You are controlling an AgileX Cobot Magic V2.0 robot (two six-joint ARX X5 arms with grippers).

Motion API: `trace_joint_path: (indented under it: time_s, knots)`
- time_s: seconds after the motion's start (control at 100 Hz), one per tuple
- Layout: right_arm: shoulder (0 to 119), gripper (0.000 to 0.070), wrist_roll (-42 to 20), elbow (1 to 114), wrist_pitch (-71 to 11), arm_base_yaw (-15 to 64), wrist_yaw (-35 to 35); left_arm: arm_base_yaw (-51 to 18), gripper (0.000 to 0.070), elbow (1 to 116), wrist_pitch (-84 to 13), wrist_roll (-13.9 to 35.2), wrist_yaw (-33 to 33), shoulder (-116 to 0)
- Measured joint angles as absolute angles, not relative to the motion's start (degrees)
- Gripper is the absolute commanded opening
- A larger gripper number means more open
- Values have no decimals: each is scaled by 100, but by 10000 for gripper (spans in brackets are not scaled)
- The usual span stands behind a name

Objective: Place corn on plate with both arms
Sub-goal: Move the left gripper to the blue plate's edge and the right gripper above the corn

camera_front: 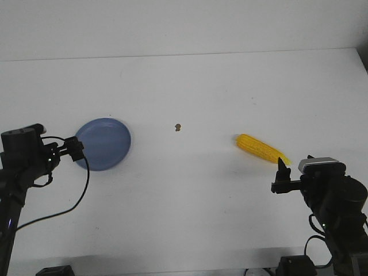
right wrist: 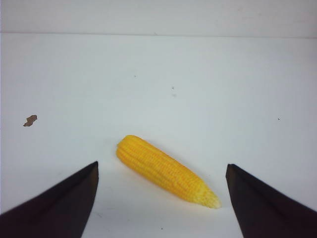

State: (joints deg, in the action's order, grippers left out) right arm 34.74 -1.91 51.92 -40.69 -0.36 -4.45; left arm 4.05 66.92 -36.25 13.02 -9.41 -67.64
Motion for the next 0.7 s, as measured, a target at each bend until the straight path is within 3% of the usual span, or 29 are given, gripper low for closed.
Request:
trace_joint_path:
  time_s: [0.48, 0.7]
  knots:
    - [3474, 543, -191, 5192, -4071, -36, -445, 1133, 503, 7076, -3044, 1299, -948, -8772]
    - [3474, 543, -191, 5192, -4073, -36, -445, 1243, 503, 7076, -2838, 1297, -1260, -9358]
